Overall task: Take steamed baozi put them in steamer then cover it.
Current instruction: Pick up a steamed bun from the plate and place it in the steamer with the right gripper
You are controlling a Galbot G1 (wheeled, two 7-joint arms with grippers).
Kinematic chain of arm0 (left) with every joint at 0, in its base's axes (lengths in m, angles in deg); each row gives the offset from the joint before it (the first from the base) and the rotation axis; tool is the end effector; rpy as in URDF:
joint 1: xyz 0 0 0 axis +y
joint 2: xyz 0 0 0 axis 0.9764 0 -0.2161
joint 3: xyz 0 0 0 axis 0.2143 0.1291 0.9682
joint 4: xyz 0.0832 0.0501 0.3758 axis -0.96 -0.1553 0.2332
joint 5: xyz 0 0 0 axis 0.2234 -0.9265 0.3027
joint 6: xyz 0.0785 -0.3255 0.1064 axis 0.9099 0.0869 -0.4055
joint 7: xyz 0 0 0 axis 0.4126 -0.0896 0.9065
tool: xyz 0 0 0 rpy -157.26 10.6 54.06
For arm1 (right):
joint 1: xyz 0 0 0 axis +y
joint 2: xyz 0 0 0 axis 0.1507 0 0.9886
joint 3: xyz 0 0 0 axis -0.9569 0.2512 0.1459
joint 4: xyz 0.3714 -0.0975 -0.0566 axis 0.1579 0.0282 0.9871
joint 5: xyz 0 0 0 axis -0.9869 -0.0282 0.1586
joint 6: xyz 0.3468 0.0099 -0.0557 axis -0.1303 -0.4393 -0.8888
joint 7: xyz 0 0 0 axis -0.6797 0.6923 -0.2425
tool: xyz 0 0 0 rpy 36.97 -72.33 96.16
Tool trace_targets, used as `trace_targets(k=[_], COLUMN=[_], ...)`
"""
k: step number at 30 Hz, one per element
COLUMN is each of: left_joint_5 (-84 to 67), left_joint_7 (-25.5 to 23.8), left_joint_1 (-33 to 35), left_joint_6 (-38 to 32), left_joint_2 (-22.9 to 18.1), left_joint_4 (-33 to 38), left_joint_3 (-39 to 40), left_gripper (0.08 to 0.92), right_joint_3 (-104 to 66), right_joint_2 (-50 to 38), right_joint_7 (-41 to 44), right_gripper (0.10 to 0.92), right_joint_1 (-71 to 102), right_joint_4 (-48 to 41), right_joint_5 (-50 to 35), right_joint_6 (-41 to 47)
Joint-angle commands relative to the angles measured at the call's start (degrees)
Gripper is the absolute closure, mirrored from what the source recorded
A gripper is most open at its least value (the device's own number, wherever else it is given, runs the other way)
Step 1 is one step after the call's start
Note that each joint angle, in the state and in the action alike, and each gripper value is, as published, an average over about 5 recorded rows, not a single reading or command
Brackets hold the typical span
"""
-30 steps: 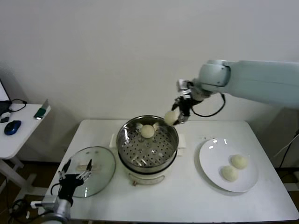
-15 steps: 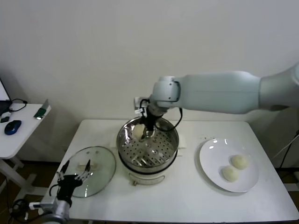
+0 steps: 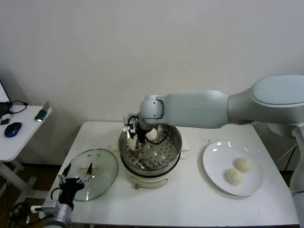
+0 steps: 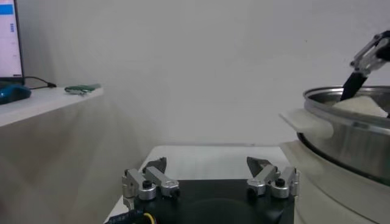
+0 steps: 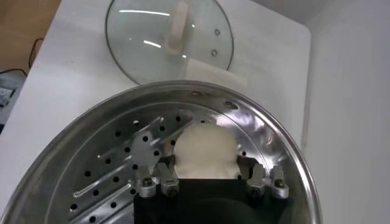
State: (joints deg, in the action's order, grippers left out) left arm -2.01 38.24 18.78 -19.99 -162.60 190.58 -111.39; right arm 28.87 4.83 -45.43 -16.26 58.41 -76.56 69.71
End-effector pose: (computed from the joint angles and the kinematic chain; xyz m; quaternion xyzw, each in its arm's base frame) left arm 0.1484 0.1112 -0.3626 0.0304 -0.9934 -0.0059 0.1107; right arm 0.5421 0.2063 -0.1014 0.5382 -0.5653 0.5436 0.3088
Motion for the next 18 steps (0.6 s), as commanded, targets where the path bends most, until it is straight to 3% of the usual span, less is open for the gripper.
trace_targets(k=[1,4,9,18], left_joint_5=[0.0,0.0,0.0,0.3], left_joint_7=[0.0,0.0,0.0,-0.1], left_joint_1=[0.0,-0.2,-0.4,-0.6], left_joint_6=[0.0,0.1,0.2,0.4], left_joint_2=[0.1,0.1,0.1,0.0], left_joint_4=[-0.1,-0.1,-0.1,0.1], left_joint_3=[0.0,0.1,0.2,0.3], left_gripper=[0.177,0.177,0.177,0.177], right_joint_3=[-0.2,0.0,-0.3,4.2], right_joint_2=[1.8,1.6,0.8,-10.4], right_joint_7=[-1.0,-1.2,-0.8,10.0], right_gripper=[0.338,0.331,0.241,0.203], right_joint_1=[2.5,2.6,2.0,-11.8], right_joint_4=[-1.9,-1.7,-1.0,5.2], right_joint_5=[1.1,1.6,1.8,1.4], right_joint_6=[0.5,0.6,0.2,-8.6])
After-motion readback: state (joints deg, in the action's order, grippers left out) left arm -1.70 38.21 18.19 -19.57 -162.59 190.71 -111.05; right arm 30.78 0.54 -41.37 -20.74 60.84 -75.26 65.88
